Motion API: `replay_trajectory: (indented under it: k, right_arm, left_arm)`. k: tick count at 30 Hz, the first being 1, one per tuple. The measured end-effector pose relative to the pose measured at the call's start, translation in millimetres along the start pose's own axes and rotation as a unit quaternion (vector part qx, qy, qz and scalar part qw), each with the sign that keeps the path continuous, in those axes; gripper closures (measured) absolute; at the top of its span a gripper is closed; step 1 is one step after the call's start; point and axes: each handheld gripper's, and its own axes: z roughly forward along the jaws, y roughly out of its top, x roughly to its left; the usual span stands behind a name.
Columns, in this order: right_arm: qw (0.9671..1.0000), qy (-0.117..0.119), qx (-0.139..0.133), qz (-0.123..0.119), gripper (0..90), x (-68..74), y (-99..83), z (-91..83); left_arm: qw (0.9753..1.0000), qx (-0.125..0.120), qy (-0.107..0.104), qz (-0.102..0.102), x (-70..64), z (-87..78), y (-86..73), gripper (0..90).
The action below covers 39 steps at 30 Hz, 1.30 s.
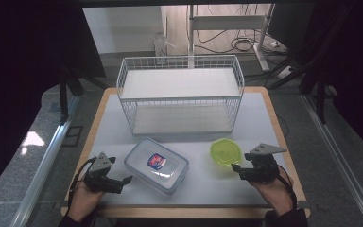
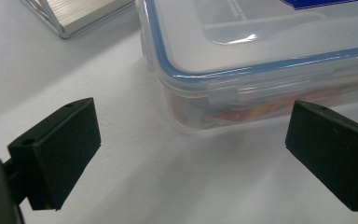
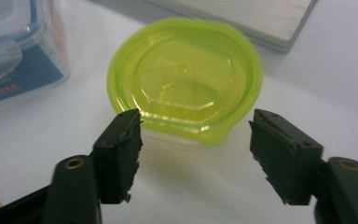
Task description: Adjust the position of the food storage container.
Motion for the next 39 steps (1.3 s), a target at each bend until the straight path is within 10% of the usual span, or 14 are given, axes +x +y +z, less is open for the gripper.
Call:
replay_trajectory:
  k: [19, 39]
  right_arm:
    - [0.9943, 0.067, -0.003, -0.084, 86.9, 33.3, 34.8, 25.3]
    - [0.9912, 0.095, 0.028, -0.088, 90.0, 39.8, 51.7, 68.5]
  left_arm:
    - [1.0000, 0.004, 0.001, 0.003, -0.1, 0.4, -0.2, 3.3]
    - [0.9996, 0.015, 0.005, 0.022, -2.7, 2.0, -0.2, 4.3]
